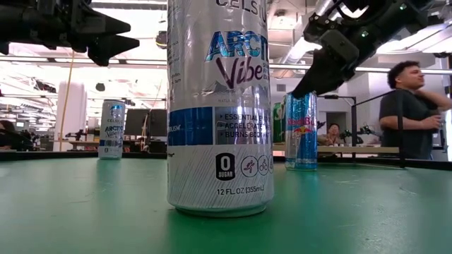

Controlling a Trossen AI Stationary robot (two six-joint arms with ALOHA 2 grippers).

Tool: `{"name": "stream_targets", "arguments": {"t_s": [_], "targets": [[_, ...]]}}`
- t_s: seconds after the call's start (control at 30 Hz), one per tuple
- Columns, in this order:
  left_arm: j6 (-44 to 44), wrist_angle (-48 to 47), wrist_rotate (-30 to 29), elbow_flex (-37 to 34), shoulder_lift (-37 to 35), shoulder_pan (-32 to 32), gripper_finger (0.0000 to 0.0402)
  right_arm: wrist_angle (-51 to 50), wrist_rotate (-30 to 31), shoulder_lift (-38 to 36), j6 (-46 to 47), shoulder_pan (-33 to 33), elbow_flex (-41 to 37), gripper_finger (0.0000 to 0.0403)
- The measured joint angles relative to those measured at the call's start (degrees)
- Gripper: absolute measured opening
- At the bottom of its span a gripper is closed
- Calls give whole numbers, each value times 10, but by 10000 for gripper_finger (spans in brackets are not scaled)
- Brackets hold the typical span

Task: Place canned beverage on shelf
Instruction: Put the top blue soda can on the shelf

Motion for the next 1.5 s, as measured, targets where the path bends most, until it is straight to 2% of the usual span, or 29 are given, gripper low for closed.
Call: {"name": "stream_targets", "arguments": {"t_s": [0.13, 0.33, 0.5, 0.63, 0.8, 0.9, 1.07, 1.2, 1.5], "targets": [[0, -2, 0, 0, 0, 0, 264, 0, 0, -1, 0, 0, 0, 268], [-1, -2, 0, 0, 0, 0, 264, -25, -3, -44, -4, 0, -1, 267], [-2, -2, -1, 0, 0, 0, 264, -86, -2, -118, -7, 0, -1, 267], [-2, -2, -2, 0, 0, 0, 264, -186, -3, -198, -8, -5, 0, 267], [1, 7, -11, 0, 0, 0, 264, -250, -3, -290, -33, -35, 0, 267], [3, 14, -18, 0, 0, 0, 264, -248, -19, -325, -91, -76, 0, 267], [-7, 23, -18, 0, 0, 0, 264, -253, -90, -332, -162, -184, 19, 267], [-17, 31, -18, 0, 0, 0, 264, -261, -145, -313, -225, -281, 29, 267], [-26, 40, -18, 0, 0, 0, 264, -241, -309, -237, -322, -483, 57, 267]]}}
